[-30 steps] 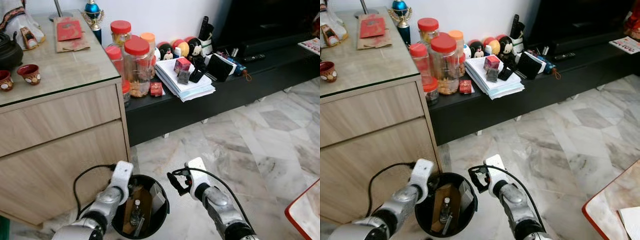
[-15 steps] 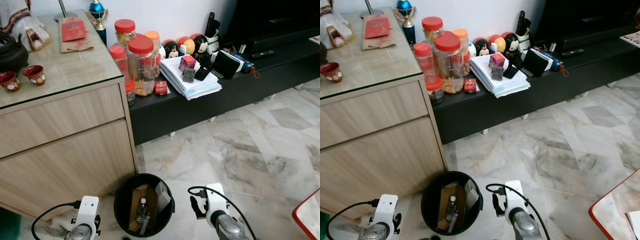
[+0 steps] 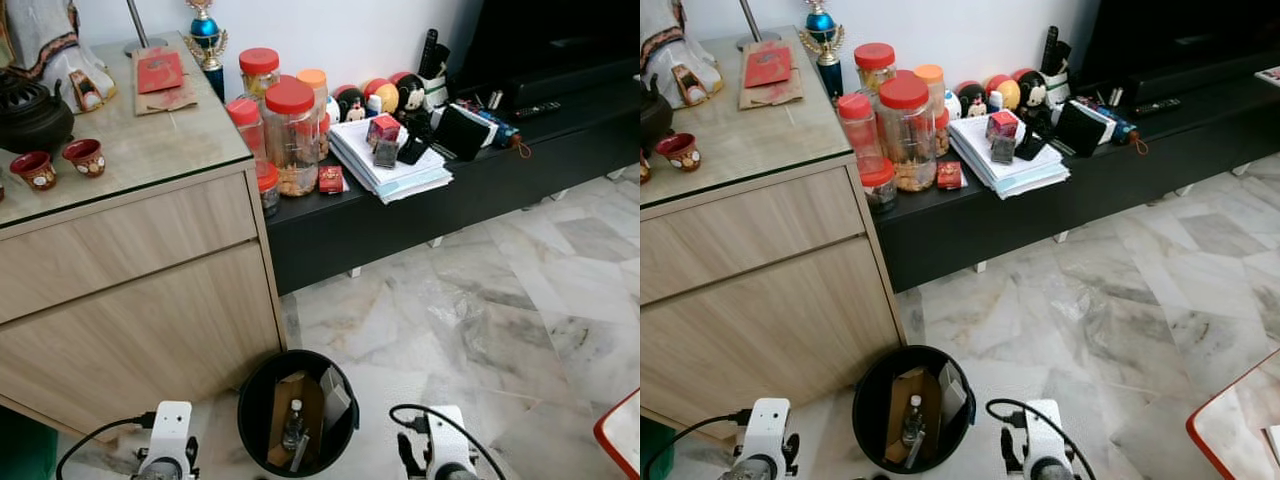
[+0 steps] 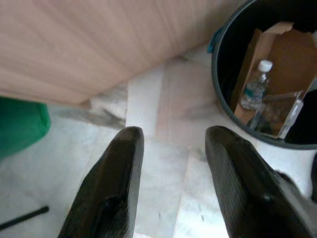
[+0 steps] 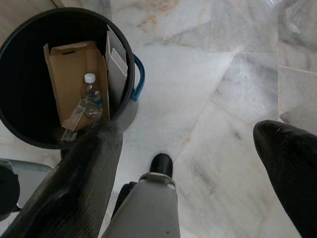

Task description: Picking trash to rubbish bin

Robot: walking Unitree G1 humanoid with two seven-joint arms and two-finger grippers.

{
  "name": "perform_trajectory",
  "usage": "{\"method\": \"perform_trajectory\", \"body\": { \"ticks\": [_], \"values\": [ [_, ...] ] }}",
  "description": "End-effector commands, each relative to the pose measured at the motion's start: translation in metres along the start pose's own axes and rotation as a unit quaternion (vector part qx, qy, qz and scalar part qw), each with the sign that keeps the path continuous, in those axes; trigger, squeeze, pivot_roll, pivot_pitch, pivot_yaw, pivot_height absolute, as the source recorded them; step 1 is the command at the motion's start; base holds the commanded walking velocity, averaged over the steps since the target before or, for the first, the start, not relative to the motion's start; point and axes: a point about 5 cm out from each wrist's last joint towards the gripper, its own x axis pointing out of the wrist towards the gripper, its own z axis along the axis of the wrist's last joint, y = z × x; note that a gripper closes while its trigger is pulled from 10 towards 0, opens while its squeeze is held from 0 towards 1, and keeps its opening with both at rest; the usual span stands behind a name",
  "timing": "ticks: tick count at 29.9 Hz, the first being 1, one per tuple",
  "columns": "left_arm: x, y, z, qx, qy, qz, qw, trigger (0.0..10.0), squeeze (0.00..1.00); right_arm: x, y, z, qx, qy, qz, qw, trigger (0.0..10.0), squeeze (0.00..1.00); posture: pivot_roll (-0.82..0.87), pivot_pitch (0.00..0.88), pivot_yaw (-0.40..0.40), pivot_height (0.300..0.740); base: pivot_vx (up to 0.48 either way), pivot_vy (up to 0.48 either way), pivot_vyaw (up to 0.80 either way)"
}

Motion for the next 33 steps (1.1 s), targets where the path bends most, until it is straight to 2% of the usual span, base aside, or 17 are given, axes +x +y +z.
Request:
{"method": "perform_trajectory", "body": {
  "ticks": [1, 19, 28, 32, 33],
  "values": [
    [-0.001, 0.0, -0.004, 0.004, 0.01, -0.005, 1.0, 10.0, 0.0, -0.001, 0.0, -0.006, 0.009, 0.01, -0.008, 1.0, 10.0, 0.0, -0.09, 0.029, 0.028, 0.74, -0.259, 0.0, 0.0],
    [0.0, 0.002, -0.003, 0.013, 0.011, -0.008, 1.0, 10.0, 0.0, 0.001, 0.005, 0.0, 0.01, 0.0, -0.003, 1.0, 10.0, 0.0, -0.09, 0.005, 0.034, 0.74, -0.254, 0.0, 0.0],
    [0.001, -0.007, 0.005, 0.02, -0.008, -0.021, 1.0, 10.0, 0.0, 0.004, 0.006, 0.015, 0.006, -0.025, 0.002, 1.0, 10.0, 0.0, -0.09, 0.02, 0.02, 0.74, -0.135, 0.0, 0.0],
    [0.004, -0.02, 0.026, 0.062, -0.049, -0.057, 0.995, 10.0, 0.0, 0.007, 0.009, 0.03, 0.0, -0.053, 0.012, 0.999, 10.0, 0.0, -0.08, 0.024, 0.014, 0.74, 0.0, 0.0, 0.0],
    [0.004, -0.028, 0.035, 0.085, -0.071, -0.077, 0.991, 10.0, 0.0, 0.008, 0.011, 0.036, -0.004, -0.064, 0.017, 0.998, 10.0, 0.0, -0.08, 0.026, 0.012, 0.74, 0.0, 0.0, 0.0]
  ]
}}
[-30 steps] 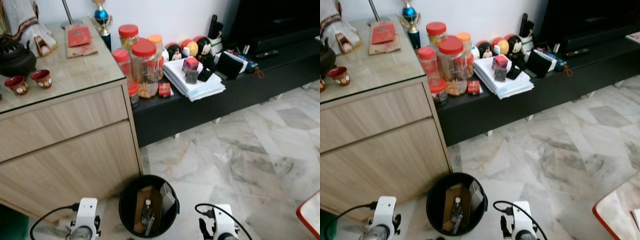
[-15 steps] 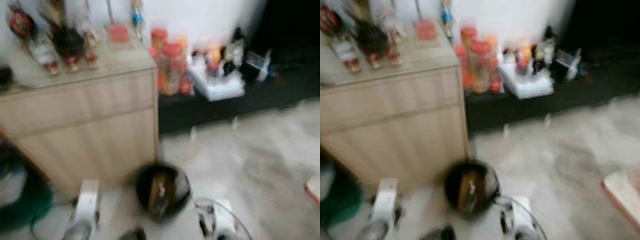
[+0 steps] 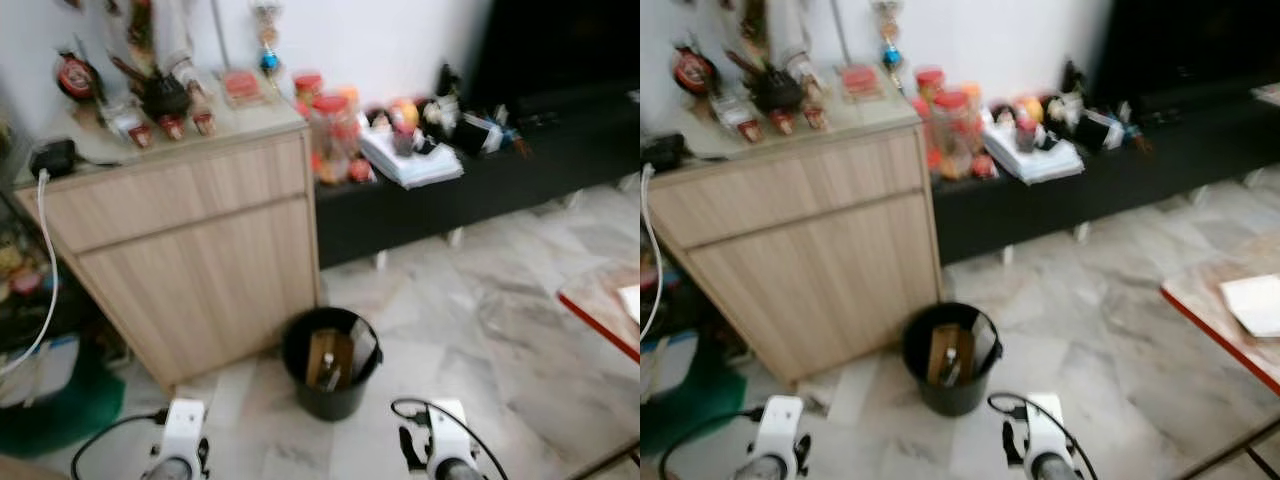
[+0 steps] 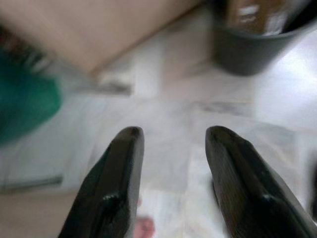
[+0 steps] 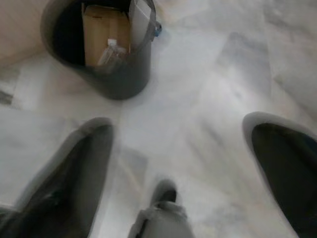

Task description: Picking trash to rubbish bin

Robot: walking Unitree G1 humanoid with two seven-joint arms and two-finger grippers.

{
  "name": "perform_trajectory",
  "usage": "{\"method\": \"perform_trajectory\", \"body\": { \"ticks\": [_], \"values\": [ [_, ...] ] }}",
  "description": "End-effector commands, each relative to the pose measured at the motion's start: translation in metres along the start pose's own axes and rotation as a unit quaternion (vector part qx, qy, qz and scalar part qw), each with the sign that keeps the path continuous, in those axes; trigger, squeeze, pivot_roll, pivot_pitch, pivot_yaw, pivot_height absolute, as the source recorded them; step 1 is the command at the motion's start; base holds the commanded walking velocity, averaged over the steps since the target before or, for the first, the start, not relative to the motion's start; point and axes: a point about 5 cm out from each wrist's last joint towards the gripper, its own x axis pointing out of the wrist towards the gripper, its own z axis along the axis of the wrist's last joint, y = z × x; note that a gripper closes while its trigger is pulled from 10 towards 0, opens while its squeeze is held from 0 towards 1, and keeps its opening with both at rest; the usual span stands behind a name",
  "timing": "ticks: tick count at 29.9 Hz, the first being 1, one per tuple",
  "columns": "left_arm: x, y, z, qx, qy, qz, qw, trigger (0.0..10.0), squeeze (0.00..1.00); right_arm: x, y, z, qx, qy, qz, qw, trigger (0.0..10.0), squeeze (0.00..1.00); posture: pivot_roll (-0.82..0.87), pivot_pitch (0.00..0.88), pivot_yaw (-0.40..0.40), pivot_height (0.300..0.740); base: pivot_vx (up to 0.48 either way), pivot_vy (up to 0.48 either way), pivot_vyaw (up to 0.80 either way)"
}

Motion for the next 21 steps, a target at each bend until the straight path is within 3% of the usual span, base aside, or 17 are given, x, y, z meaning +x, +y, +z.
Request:
{"method": "perform_trajectory", "body": {
  "ticks": [1, 5, 7, 8, 9, 12, 13, 15, 20, 21],
  "values": [
    [0.005, -0.011, 0.026, 0.053, -0.054, -0.04, 0.996, 10.0, 0.0, 0.005, 0.005, 0.019, -0.008, -0.034, 0.014, 0.999, 10.0, 0.0, -0.08, 0.026, 0.012, 0.74, 0.0, 0.0, 0.0],
    [0.007, -0.03, 0.054, 0.112, -0.109, -0.086, 0.984, 10.0, 0.0, 0.01, 0.012, 0.042, -0.024, -0.076, 0.032, 0.996, 10.0, 0.0, -0.07, 0.028, 0.007, 0.74, 0.0, 0.0, 0.0],
    [0.008, -0.039, 0.07, 0.122, -0.136, -0.101, 0.978, 10.0, 0.0, 0.012, 0.015, 0.056, -0.025, -0.102, 0.038, 0.994, 10.0, 0.0, -0.07, 0.028, 0.007, 0.74, 0.0, 0.0, 0.0],
    [0.009, -0.045, 0.089, 0.11, -0.164, -0.103, 0.975, 10.0, 0.0, 0.013, 0.018, 0.074, -0.024, -0.133, 0.041, 0.99, 10.0, 0.0, -0.08, 0.027, 0.008, 0.74, 0.0, 0.0, 0.0],
    [0.009, -0.045, 0.089, 0.11, -0.164, -0.103, 0.975, 10.0, 0.0, 0.013, 0.018, 0.074, -0.024, -0.133, 0.041, 0.99, 10.0, 0.0, -0.08, 0.027, 0.008, 0.74, 0.0, 0.0, 0.0],
    [0.009, -0.049, 0.119, 0.058, -0.207, -0.102, 0.971, 10.0, 0.0, 0.014, 0.02, 0.105, -0.017, -0.191, 0.046, 0.98, 10.0, 0.0, -0.08, 0.027, 0.008, 0.74, 0.0, 0.0, 0.0],
    [0.007, -0.046, 0.142, 0.031, -0.249, -0.085, 0.964, 10.0, 0.0, 0.013, 0.023, 0.129, -0.012, -0.238, 0.052, 0.97, 10.0, 0.0, -0.09, 0.026, 0.009, 0.74, 0.0, 0.0, 0.0],
    [0.004, -0.034, 0.166, -0.017, -0.288, -0.054, 0.956, 10.0, 0.0, 0.009, 0.023, 0.156, -0.004, -0.288, 0.053, 0.956, 10.0, 0.0, -0.09, 0.028, 0.01, 0.74, 0.0, 0.0, 0.0],
    [-0.001, -0.016, 0.188, -0.039, -0.331, -0.004, 0.943, 10.0, 0.0, 0.003, 0.023, 0.183, -0.012, -0.339, 0.05, 0.939, 10.0, 0.0, -0.08, 0.029, 0.01, 0.74, 0.0, 0.0, 0.0],
    [-0.005, -0.008, 0.198, -0.053, -0.357, 0.011, 0.933, 10.0, 0.0, -0.001, 0.023, 0.198, -0.007, -0.37, 0.052, 0.928, 10.0, 0.0, -0.08, 0.029, 0.011, 0.74, 0.0, 0.0, 0.0]
  ]
}}
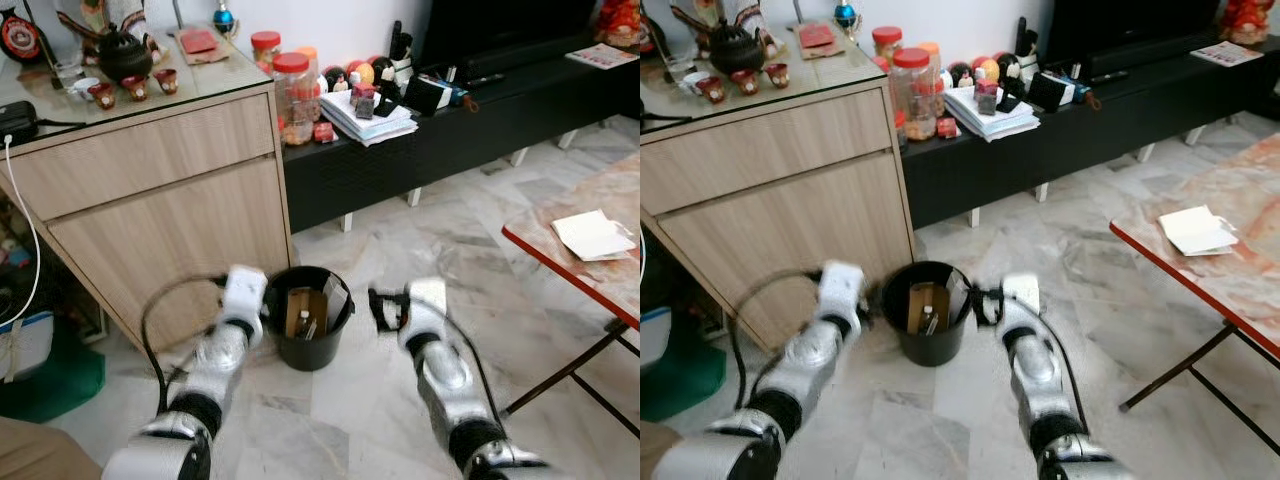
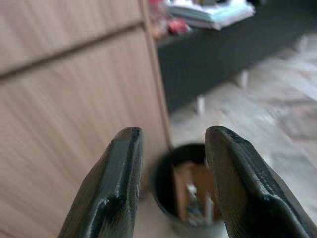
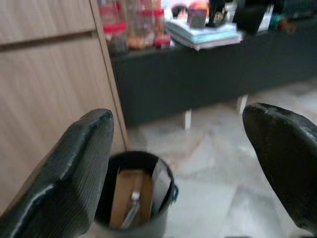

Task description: Picking trash to rubbish bin

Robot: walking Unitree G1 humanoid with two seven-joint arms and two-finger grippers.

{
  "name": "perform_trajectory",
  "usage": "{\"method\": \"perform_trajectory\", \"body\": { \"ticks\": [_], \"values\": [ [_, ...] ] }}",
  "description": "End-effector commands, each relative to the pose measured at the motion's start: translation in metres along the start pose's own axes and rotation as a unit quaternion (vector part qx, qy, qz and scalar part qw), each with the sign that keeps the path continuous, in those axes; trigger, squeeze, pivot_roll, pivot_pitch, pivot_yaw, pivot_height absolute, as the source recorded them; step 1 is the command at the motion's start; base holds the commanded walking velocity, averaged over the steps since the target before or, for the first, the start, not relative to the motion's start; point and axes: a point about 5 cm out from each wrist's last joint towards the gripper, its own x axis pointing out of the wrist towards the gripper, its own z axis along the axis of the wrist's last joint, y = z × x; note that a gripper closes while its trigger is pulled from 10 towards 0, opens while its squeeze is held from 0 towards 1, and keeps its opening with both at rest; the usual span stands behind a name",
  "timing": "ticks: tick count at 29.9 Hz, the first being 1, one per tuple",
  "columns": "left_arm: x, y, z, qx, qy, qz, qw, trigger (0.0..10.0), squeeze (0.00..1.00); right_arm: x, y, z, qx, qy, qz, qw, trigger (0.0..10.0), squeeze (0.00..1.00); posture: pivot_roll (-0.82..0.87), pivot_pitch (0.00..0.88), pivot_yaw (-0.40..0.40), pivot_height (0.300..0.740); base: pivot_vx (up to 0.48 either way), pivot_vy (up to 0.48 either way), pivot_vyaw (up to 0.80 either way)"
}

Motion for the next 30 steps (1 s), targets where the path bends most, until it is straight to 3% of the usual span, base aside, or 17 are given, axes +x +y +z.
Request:
{"method": "perform_trajectory", "body": {
  "ticks": [1, 4, 8, 13, 20, 30],
  "values": [
    [0.003, 0.014, 0.013, -0.017, -0.037, 0.042, 0.998, 10.0, 0.0, 0.009, 0.0, 0.023, 0.016, -0.054, -0.005, 0.998, 10.0, 0.0, -0.08, 0.029, 0.011, 0.74, 0.0, 0.0, 0.0],
    [0.009, 0.026, 0.035, -0.016, -0.083, 0.082, 0.993, 10.0, 0.0, 0.019, 0.0, 0.053, 0.025, -0.113, -0.007, 0.993, 10.0, 0.0, -0.08, 0.024, 0.02, 0.74, 0.0, 0.0, 0.0],
    [0.012, 0.032, 0.046, -0.023, -0.104, 0.124, 0.987, 10.0, 0.0, 0.025, 0.004, 0.067, 0.039, -0.134, -0.008, 0.99, 10.0, 0.0, -0.08, 0.016, 0.022, 0.74, 0.0, 0.0, -0.12],
    [0.011, 0.026, 0.048, -0.004, -0.112, 0.11, 0.988, 10.0, 0.0, 0.023, 0.008, 0.062, 0.044, -0.129, -0.008, 0.991, 10.0, 0.0, -0.09, 0.004, 0.032, 0.74, 0.0, 0.0, -0.8],
    [0.01, 0.034, 0.047, 0.014, -0.113, 0.126, 0.985, 10.0, 0.0, 0.02, 0.011, 0.059, 0.051, -0.129, -0.009, 0.99, 10.0, 0.0, -0.09, 0.0, 0.05, 0.74, 0.0, -0.192, -0.73],
    [0.013, 0.034, 0.053, 0.0, -0.119, 0.13, 0.984, 10.0, 0.0, 0.02, 0.019, 0.062, 0.052, -0.134, 0.004, 0.99, 10.0, 0.0, -0.09, 0.0, 0.053, 0.74, 0.0, -0.048, -0.77]
  ]
}}
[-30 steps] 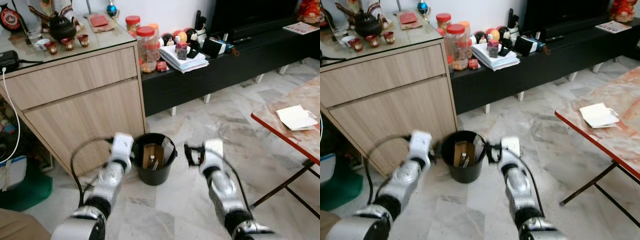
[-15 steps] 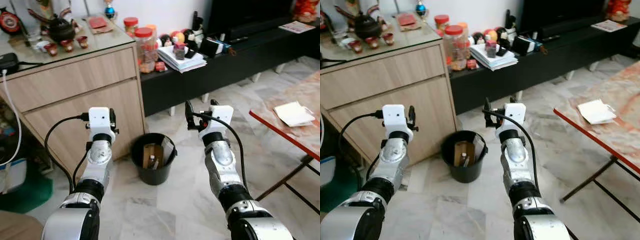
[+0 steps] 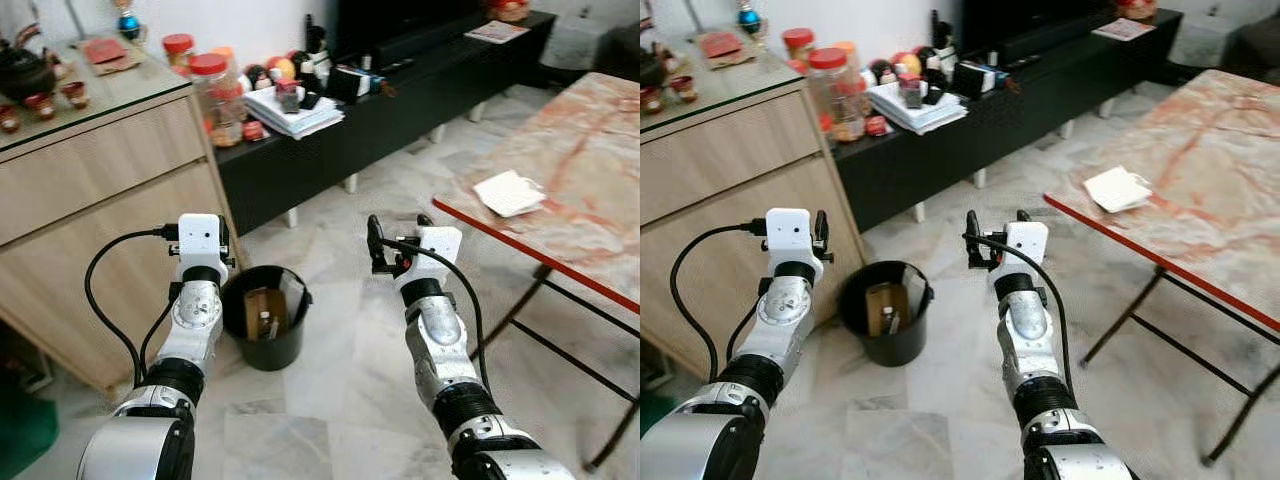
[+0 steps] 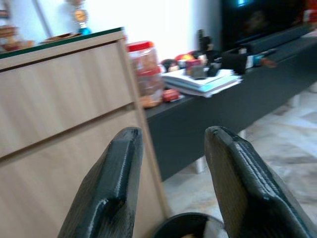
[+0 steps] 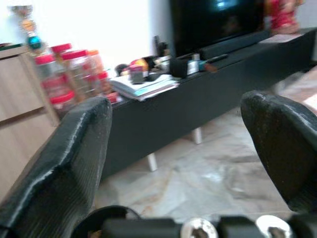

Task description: Picking trash to rubbish bin

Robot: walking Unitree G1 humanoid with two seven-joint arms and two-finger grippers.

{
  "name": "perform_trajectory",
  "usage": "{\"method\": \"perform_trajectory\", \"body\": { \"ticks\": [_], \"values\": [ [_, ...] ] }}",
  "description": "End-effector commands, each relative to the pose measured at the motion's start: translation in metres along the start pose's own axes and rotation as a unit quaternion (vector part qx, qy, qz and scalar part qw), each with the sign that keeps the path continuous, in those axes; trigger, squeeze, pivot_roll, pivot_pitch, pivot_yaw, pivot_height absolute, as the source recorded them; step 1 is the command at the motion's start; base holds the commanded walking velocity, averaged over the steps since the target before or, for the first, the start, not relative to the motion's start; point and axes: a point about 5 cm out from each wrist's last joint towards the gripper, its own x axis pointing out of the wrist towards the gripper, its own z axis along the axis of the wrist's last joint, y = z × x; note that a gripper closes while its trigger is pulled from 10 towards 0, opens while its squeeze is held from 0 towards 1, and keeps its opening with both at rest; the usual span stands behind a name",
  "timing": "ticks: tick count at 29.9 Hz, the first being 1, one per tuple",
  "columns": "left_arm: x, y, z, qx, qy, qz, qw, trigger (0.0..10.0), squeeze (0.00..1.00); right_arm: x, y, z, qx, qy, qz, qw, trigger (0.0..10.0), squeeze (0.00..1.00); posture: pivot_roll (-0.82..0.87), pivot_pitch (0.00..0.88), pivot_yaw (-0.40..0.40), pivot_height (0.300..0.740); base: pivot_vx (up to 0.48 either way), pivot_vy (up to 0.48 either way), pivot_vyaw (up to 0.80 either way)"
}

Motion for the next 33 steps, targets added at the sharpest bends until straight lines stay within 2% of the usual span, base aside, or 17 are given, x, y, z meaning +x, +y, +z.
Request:
{"method": "perform_trajectory", "body": {
  "ticks": [1, 16, 21, 24, 33],
  "values": [
    [0.005, 0.0, 0.008, -0.008, -0.015, 0.006, 1.0, 10.0, 0.0, 0.003, 0.004, 0.005, 0.002, -0.006, 0.008, 1.0, 10.0, 0.0, -0.09, 0.0, 0.054, 0.74, 0.0, 0.0, -0.8],
    [0.011, 0.006, 0.014, -0.021, -0.01, 0.034, 0.999, 10.0, 0.0, 0.006, 0.015, 0.006, 0.006, -0.006, 0.021, 1.0, 10.0, 0.0, -0.08, 0.0, 0.046, 0.74, 0.0, 0.0, -0.8],
    [0.01, 0.008, 0.011, -0.008, -0.003, 0.042, 0.999, 10.0, 0.0, 0.003, 0.016, 0.004, 0.007, -0.006, 0.023, 1.0, 10.0, 0.0, -0.09, 0.0, 0.039, 0.74, 0.0, -0.396, -0.8],
    [0.008, 0.009, 0.008, -0.021, 0.002, 0.049, 0.999, 10.0, 0.0, 0.0, 0.016, 0.002, 0.007, -0.001, 0.025, 1.0, 10.0, 0.0, -0.09, 0.0, 0.033, 0.74, 0.0, -0.355, -0.8],
    [0.009, 0.01, 0.009, -0.022, 0.0, 0.053, 0.998, 10.0, 0.0, 0.0, 0.019, 0.002, 0.009, 0.002, 0.028, 1.0, 10.0, 0.0, -0.09, 0.008, 0.029, 0.74, 0.0, 0.0, -0.8]
  ]
}}
